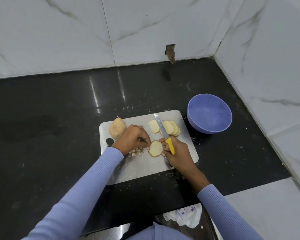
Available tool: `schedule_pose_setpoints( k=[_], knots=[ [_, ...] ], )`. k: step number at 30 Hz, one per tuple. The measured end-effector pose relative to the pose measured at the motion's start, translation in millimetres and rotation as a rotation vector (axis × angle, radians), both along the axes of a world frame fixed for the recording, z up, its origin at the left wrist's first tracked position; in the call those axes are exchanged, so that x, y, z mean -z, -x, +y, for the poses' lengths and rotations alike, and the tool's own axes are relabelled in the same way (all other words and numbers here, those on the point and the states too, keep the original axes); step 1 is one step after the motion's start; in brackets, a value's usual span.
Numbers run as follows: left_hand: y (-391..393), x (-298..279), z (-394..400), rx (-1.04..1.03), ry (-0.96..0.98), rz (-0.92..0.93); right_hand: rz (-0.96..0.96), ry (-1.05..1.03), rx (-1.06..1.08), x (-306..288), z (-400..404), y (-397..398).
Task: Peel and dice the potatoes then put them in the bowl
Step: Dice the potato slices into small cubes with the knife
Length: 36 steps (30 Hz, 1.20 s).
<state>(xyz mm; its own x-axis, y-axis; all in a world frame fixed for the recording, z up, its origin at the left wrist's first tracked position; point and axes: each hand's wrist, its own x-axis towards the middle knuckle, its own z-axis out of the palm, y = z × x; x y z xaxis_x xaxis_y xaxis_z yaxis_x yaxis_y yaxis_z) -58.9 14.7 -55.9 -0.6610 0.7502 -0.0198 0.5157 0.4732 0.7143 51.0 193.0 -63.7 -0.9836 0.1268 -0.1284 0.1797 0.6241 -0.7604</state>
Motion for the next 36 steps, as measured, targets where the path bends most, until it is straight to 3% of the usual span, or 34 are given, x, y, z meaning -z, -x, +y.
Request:
schedule_pose_setpoints(
  k=[15, 20, 24, 29, 36],
  knots=[
    [0.9, 0.2, 6.3, -0.001, 0.012, -0.001, -0.023, -0.011, -0.01, -3.6, -1.1, 2.4],
    [-32.6, 3.0, 0.4, -0.093, -0.009, -0.032, 0.039, -0.012, 0.09, -8.5, 4.8, -11.6],
    [-66.5, 17.8, 11.5, -0.168, 0.05, 0.079, -0.034, -0.075, 0.117, -21.1, 9.4, -29.2],
    [-75.8, 31.7, 20.0, -0.274, -0.011, 0.166, -0.134, -0.137, 0.037, -26.8, -0.6, -44.2],
    [-81.2, 35.4, 31.0, -0.339, 0.015, 0.282, -0.223, -0.354, -0.015, -23.6, -13.8, -48.4]
  ],
)
